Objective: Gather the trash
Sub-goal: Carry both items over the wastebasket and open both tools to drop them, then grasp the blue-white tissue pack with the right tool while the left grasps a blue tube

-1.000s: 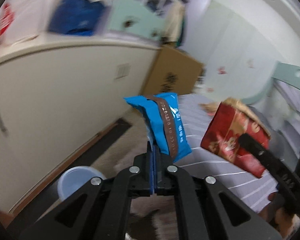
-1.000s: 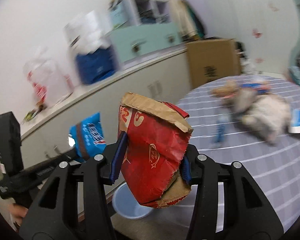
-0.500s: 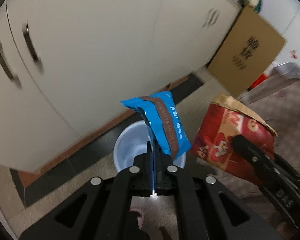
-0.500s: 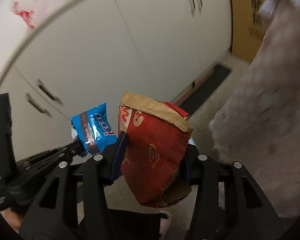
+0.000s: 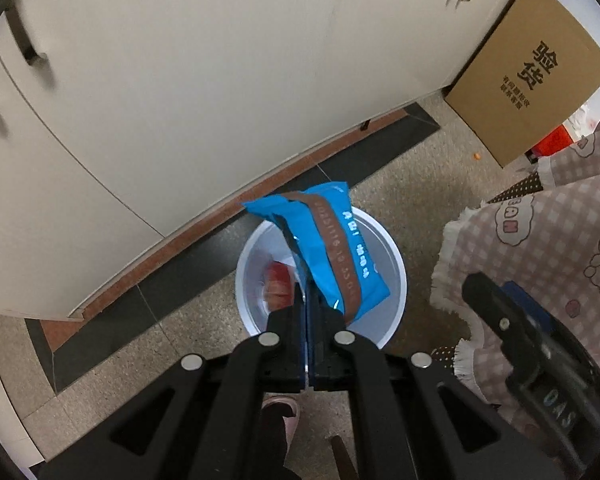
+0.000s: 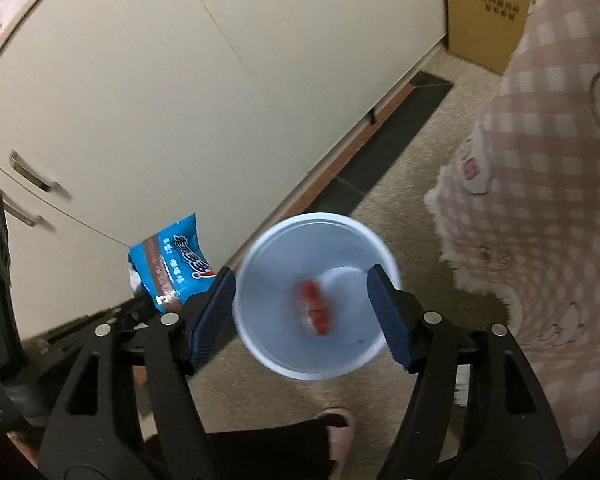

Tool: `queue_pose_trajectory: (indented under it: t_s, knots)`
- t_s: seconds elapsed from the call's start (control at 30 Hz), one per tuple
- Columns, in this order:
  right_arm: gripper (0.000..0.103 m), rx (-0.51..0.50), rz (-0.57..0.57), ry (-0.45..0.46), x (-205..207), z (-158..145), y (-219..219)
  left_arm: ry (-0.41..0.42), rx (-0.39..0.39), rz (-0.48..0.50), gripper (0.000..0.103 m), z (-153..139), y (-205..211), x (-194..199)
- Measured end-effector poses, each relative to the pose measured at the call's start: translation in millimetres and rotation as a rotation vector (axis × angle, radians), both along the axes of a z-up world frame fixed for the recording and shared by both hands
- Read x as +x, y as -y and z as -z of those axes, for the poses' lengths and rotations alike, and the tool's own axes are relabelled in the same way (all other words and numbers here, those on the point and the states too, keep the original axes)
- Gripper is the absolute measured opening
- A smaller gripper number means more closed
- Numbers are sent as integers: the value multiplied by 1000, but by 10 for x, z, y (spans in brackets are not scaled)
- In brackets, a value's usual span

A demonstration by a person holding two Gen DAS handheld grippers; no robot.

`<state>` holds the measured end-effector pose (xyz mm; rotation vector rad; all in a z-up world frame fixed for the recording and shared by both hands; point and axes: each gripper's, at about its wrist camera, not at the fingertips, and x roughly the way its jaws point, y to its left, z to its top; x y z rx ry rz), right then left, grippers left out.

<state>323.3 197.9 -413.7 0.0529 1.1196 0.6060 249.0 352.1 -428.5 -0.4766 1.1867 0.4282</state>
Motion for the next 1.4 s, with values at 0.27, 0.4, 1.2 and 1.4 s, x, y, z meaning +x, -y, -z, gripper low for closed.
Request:
queue_pose_trajectory:
  t_s: [0.27, 0.4, 1.2, 1.4]
  knots:
    - [71, -119, 15, 97, -98, 5, 138, -78, -38, 43, 1, 284, 46, 72]
    - [71, -128, 39, 118, -104, -42, 222, -95, -38, 63, 3, 315, 90, 153]
    - [71, 57, 4, 192, -664, -1318, 382, 176, 77, -182, 64, -1066, -2, -756]
    - [73, 233, -24, 310, -1065, -2278, 605, 436, 203, -241, 69, -2057, 253, -1200]
